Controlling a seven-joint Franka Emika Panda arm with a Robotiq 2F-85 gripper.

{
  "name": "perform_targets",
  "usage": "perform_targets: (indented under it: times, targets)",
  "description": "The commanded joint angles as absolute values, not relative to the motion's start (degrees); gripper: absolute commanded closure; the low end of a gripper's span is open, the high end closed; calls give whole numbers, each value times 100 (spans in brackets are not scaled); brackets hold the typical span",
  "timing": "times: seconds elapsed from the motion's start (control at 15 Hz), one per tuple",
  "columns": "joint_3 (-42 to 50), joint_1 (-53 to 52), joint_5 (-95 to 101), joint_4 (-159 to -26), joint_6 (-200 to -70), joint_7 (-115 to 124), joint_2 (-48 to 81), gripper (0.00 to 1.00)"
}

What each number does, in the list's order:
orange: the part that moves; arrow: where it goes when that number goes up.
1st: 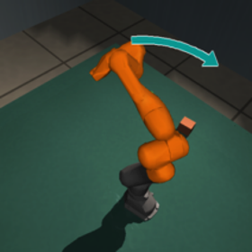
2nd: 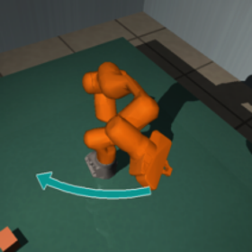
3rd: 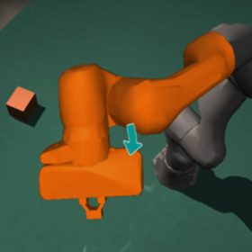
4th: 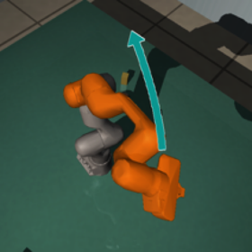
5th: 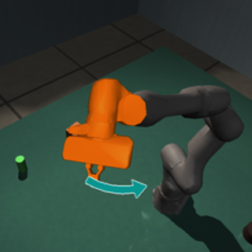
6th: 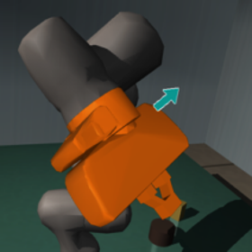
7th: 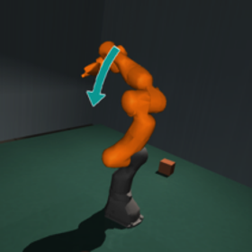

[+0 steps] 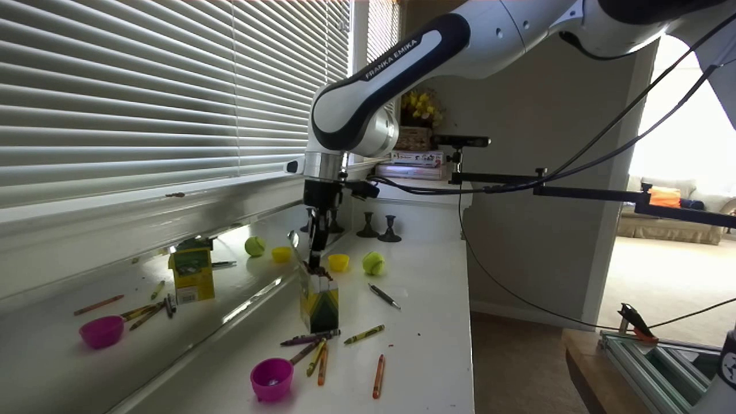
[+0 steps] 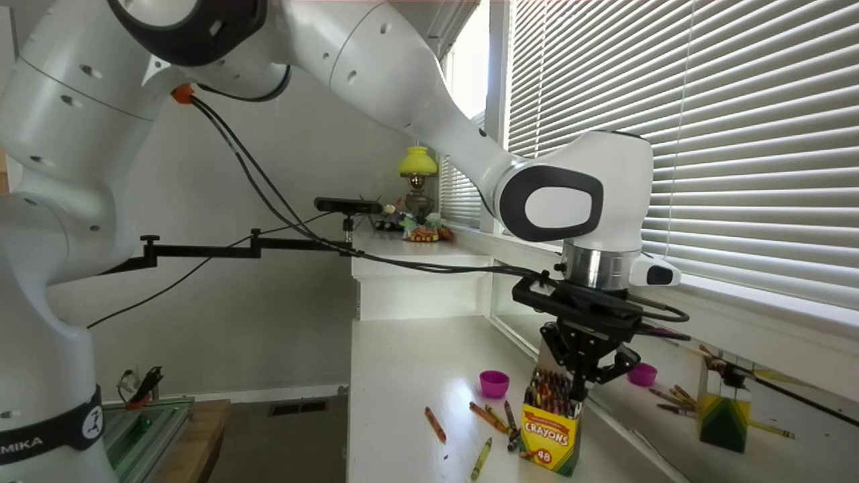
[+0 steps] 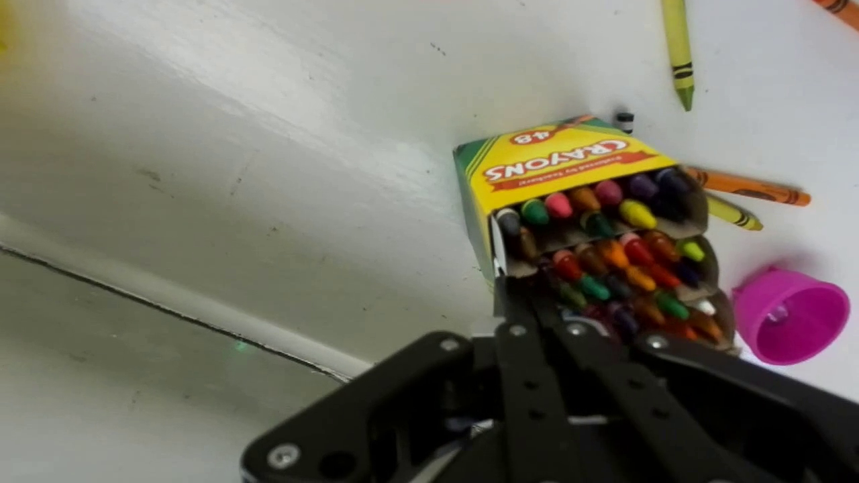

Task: Move the box of crayons slightly to the right

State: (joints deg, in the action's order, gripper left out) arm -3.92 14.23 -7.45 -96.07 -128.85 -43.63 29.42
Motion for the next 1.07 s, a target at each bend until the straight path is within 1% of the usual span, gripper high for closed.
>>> perform_targets:
  times: [0.0,1.0]
  targets:
    - [-372,1352,-703,-9409,-12862,-4509,3053,100]
    - [-289,1323,-654,-9672,-12807,-4647,2680,100]
